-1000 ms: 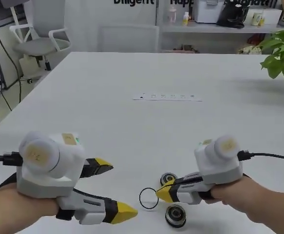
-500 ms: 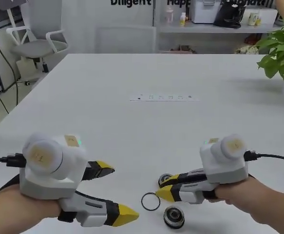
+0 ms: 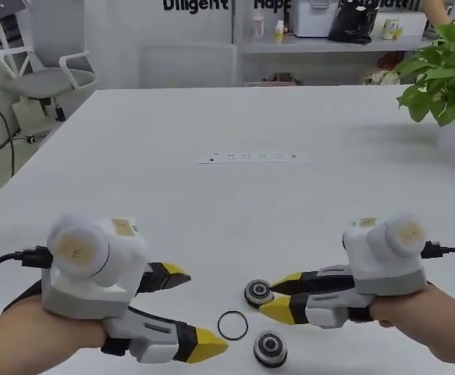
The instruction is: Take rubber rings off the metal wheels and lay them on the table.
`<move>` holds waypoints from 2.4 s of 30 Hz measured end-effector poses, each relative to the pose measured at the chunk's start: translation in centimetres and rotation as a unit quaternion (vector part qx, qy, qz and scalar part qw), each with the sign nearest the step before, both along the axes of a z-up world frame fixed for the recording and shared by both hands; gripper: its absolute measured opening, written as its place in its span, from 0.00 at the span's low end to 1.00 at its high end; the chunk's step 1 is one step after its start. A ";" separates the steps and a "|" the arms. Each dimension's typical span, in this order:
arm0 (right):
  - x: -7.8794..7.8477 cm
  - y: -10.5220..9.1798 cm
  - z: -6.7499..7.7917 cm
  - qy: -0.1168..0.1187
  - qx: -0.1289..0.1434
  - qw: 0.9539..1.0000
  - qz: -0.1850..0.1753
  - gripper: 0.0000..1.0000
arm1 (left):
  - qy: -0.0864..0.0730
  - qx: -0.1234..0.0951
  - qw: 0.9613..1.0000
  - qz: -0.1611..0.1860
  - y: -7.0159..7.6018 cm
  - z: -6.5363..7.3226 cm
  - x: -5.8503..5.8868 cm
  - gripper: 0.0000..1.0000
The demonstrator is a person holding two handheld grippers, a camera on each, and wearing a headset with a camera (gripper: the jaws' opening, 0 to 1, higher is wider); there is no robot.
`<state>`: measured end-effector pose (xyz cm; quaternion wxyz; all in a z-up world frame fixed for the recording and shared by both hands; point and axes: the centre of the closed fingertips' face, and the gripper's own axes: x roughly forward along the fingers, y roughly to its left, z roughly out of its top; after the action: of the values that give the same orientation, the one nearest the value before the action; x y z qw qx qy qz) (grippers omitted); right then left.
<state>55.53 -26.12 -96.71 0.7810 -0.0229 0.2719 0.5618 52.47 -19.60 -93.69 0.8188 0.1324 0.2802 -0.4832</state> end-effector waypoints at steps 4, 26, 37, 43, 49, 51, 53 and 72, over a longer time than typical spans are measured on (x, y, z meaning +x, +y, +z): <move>-0.4 -0.6 -0.2 0.002 0.007 1.000 -0.006 0.27 | 0.001 0.002 1.000 -0.007 -0.6 -0.4 0.2 0.64; -3.3 -2.0 -3.0 -0.016 -0.018 0.999 0.034 0.30 | 0.027 0.030 0.998 -0.046 -3.9 -3.7 0.1 0.52; -4.0 -1.8 -4.5 -0.024 -0.035 0.998 0.053 0.26 | 0.036 0.038 0.997 -0.063 -5.4 -5.0 -0.2 0.46; -4.1 -1.7 -5.1 -0.030 -0.045 0.997 0.062 0.25 | 0.041 0.043 0.996 -0.072 -6.0 -5.8 -0.3 0.41; -4.2 -1.5 -5.3 -0.040 -0.053 0.995 0.071 0.21 | 0.039 0.045 0.995 -0.080 -6.7 -6.1 -0.4 0.36; -4.1 -1.5 -5.4 -0.041 -0.053 0.995 0.067 0.20 | 0.039 0.045 0.995 -0.083 -6.9 -6.2 -0.4 0.33; -4.1 -1.4 -5.4 -0.042 -0.054 0.995 0.067 0.19 | 0.039 0.046 0.995 -0.085 -7.0 -6.3 -0.4 0.31; -4.0 -1.4 -5.4 -0.050 -0.056 0.995 0.062 0.14 | -0.024 0.080 0.990 -0.116 -7.6 -6.8 -0.7 0.17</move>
<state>51.51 -27.56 -102.12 0.7545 -0.1117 0.2621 0.5912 51.78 -27.17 -100.52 0.7506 0.2401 0.2810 -0.5477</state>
